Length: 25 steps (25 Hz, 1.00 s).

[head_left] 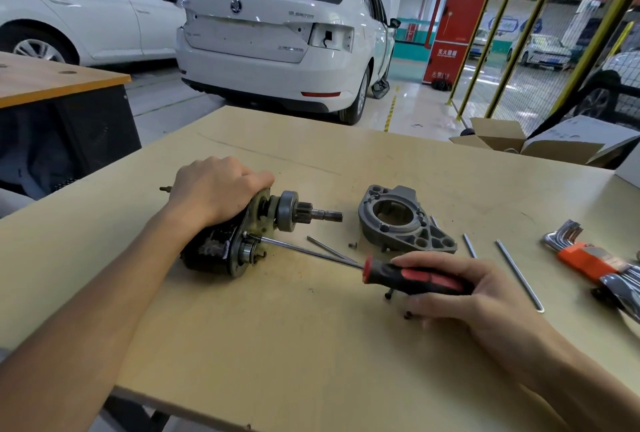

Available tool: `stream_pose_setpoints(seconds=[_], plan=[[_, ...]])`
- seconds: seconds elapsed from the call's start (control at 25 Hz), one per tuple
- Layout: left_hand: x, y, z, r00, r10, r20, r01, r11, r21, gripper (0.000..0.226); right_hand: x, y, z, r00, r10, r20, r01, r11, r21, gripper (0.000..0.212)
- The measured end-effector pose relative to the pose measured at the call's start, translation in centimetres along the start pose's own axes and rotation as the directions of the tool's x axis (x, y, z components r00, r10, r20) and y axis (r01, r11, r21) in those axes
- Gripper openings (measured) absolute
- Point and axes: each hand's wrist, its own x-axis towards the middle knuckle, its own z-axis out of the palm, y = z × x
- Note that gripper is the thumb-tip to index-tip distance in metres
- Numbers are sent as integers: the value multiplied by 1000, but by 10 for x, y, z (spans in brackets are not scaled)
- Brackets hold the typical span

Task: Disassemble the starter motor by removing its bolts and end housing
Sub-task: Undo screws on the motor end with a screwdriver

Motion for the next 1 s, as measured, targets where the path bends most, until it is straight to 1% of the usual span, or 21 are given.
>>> stream_pose_setpoints(seconds=[0.08, 0.16, 0.2, 0.24, 0.28, 0.32, 0.36, 0.4, 0.44, 0.48, 0.52, 0.56, 0.6, 0.64, 0.72, 0.8, 0.84, 0.88, 0.92, 1.0], plan=[[-2, -1, 1, 999, 19, -38, -21, 999, -37, 60, 2, 0, 1, 996, -19, -85, 18, 1000, -12, 52], [-5, 0, 0, 994, 44, -100, -57, 989, -134, 56, 3, 0, 0, 991, -41, -130, 46, 998, 36, 46], [-8, 3, -2, 985, 65, -160, -96, 976, -195, 51, 4, 1, -3, 987, -55, -149, 64, 996, 59, 45], [-12, 6, -5, 961, 94, -260, -163, 953, -256, 44, 4, 2, -5, 984, -64, -165, 77, 994, 76, 44], [-15, 8, -10, 911, 137, -390, -267, 915, -303, 40, 4, 2, -8, 982, -65, -176, 82, 992, 93, 45], [-18, 9, -15, 835, 201, -512, -401, 860, -316, 40, 4, 2, -9, 981, -60, -184, 81, 990, 111, 46], [-21, 9, -20, 757, 285, -588, -533, 790, -302, 42, 4, 1, -10, 981, -53, -187, 79, 988, 130, 47], [-24, 10, -25, 700, 384, -603, -635, 720, -279, 46, 4, -1, -10, 980, -46, -191, 75, 986, 147, 49], [-28, 11, -29, 670, 486, -561, -697, 673, -249, 51, 4, -2, -9, 979, -38, -199, 72, 984, 165, 51], [-32, 14, -29, 663, 570, -485, -718, 666, -199, 55, 4, -3, -9, 978, -29, -207, 69, 980, 187, 52], [-36, 17, -26, 675, 623, -395, -712, 691, -127, 57, 4, -4, -9, 976, -20, -215, 66, 976, 208, 53], [-41, 21, -20, 698, 646, -309, -690, 722, -51, 58, 4, -5, -9, 975, -14, -221, 63, 974, 216, 54], [-45, 24, -14, 721, 645, -253, -665, 746, 5, 60, 4, -6, -10, 974, -13, -228, 62, 975, 211, 53], [-48, 27, -11, 738, 632, -235, -642, 766, 45, 63, 4, -8, -10, 972, -17, -236, 66, 977, 202, 52], [-51, 31, -12, 750, 596, -287, -605, 793, 66, 62, 3, -11, -17, 955, -27, -295, 84, 979, 183, 48], [-55, 36, -18, 764, 537, -357, -568, 823, 21, 45, 0, -15, -32, 914, -49, -402, 121, 980, 155, 48], [-58, 39, -20, 786, 519, -337, -551, 834, 0, 37, -3, -16, -40, 889, -70, -452, 140, 982, 124, 49], [-62, 43, -16, 803, 529, -275, -552, 834, -6, 33, -8, -17, -46, 867, -99, -488, 152, 986, 69, 50], [-67, 49, -6, 796, 574, -192, -582, 813, 21, 31, -13, -16, -50, 851, -128, -509, 146, 989, -5, 51], [-79, 64, 19, 737, 675, -30, -669, 735, 105, 26, -23, -10, -50, 835, -166, -524, 109, 984, -139, 52]])
